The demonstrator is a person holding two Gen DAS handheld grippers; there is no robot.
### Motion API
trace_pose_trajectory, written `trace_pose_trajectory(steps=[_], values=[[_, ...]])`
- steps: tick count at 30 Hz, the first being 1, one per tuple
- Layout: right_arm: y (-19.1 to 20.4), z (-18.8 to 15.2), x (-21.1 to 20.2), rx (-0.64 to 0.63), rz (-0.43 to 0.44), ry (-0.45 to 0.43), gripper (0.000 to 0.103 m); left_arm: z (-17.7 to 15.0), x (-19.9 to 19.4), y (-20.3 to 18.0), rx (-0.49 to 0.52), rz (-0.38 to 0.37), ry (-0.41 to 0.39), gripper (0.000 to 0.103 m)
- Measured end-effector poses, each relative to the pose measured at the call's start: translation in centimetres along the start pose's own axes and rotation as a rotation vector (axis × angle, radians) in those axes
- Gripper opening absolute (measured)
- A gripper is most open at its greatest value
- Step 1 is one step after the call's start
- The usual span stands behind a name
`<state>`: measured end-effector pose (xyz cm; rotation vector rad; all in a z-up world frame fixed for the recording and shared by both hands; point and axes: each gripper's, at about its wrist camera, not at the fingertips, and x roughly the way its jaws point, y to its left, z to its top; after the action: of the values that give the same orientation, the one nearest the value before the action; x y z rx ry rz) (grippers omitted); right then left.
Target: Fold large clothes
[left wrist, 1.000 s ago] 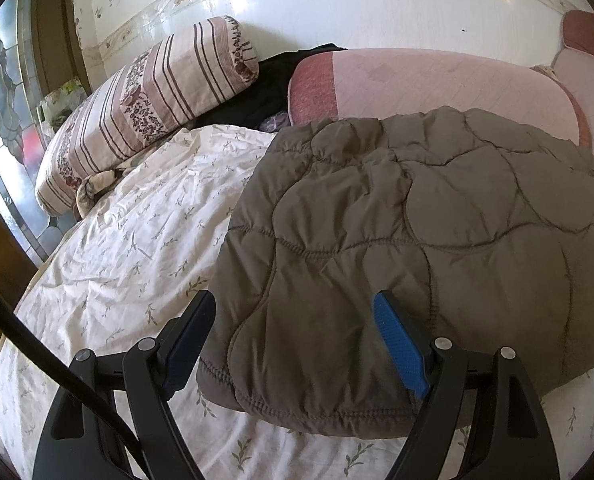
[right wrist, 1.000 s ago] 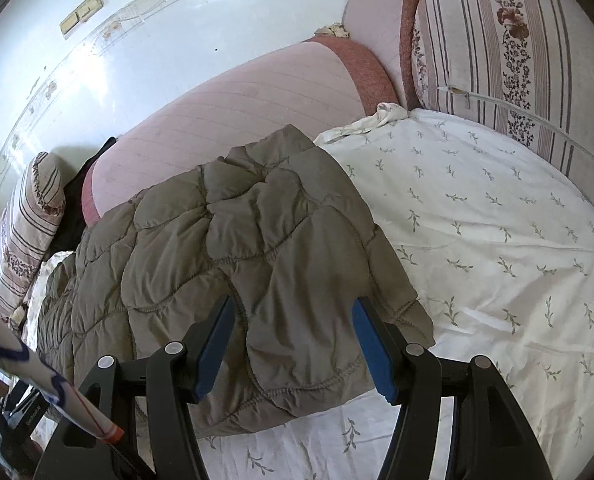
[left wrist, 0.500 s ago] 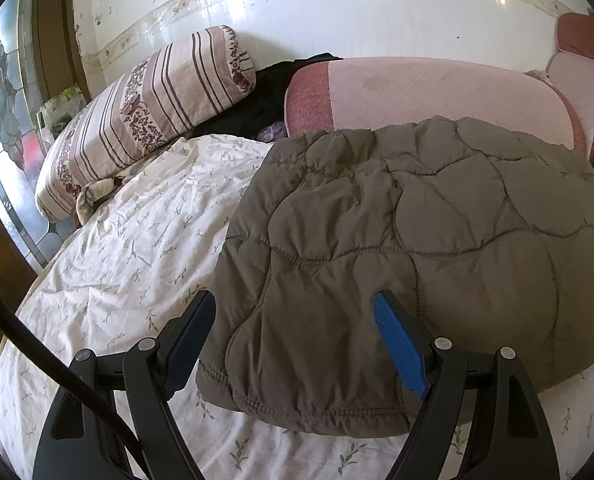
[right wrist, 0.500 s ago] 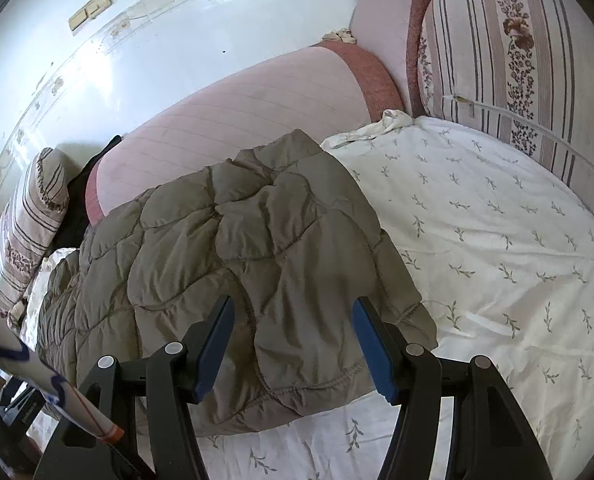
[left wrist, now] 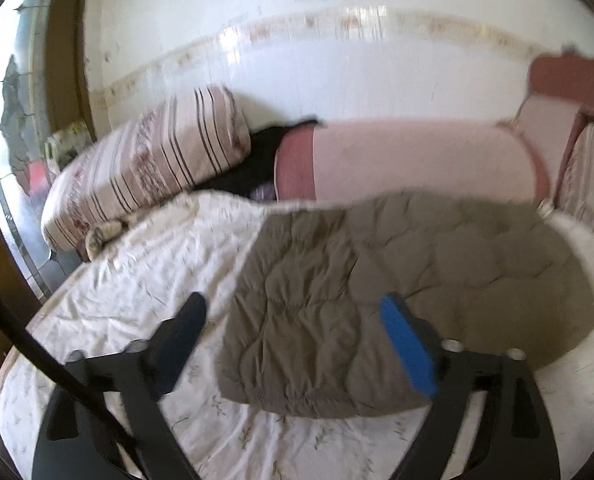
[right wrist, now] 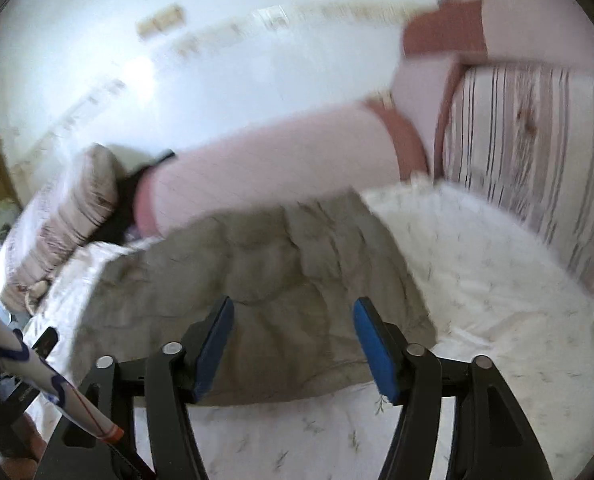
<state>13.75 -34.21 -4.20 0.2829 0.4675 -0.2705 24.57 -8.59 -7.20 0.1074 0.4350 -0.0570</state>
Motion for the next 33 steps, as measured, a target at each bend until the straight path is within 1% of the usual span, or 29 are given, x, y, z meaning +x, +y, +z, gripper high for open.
trace_pose_trajectory(steps=[1,2,3,4,5,8,11,13,15,17,20,25,33], values=[[0.7,0.0,-1.6,-0.013,0.000,-0.020,0.083,0.3,-1.5,0.2,-0.013,-0.010,-0.005,0.097],[1.6,-0.2,-4.4,-0.034,0.009,-0.056,0.088,0.6,-3.3,0.5,-0.023,-0.033,-0.004,0.097],[2.5,-0.6,-7.1,-0.056,0.021,-0.093,0.089,0.6,-5.0,0.7,-0.028,-0.045,-0.006,0.098],[3.0,-0.9,-8.6,-0.070,0.026,-0.110,0.092,0.5,-7.0,0.9,-0.029,-0.042,-0.006,0.101],[3.8,-1.5,-11.0,-0.097,0.036,-0.125,0.093,0.4,-8.9,1.1,-0.025,-0.039,-0.006,0.102],[5.4,-2.4,-15.3,-0.136,0.060,-0.119,0.094,-0.4,-13.9,1.5,-0.003,-0.041,-0.035,0.103],[6.4,-2.8,-18.9,-0.159,0.081,-0.122,0.099,-1.3,-18.0,2.0,0.005,-0.025,-0.063,0.103],[6.8,-2.9,-21.2,-0.164,0.080,-0.151,0.102,-1.6,-19.7,2.3,0.007,-0.047,-0.055,0.103],[7.2,-3.2,-22.8,-0.178,0.071,-0.168,0.103,-1.9,-20.9,3.0,-0.028,-0.098,-0.017,0.103],[7.6,-3.2,-23.5,-0.190,0.061,-0.161,0.103,-2.1,-21.5,3.4,-0.045,-0.112,-0.003,0.103],[8.1,-3.6,-24.1,-0.199,0.076,-0.159,0.103,-2.3,-22.4,3.4,-0.035,-0.095,-0.010,0.103],[8.9,-4.1,-24.6,-0.215,0.084,-0.154,0.103,-2.8,-23.4,3.2,-0.028,-0.101,-0.013,0.103],[9.8,-4.7,-24.4,-0.237,0.080,-0.141,0.103,-3.2,-23.0,3.4,-0.034,-0.102,-0.009,0.103]])
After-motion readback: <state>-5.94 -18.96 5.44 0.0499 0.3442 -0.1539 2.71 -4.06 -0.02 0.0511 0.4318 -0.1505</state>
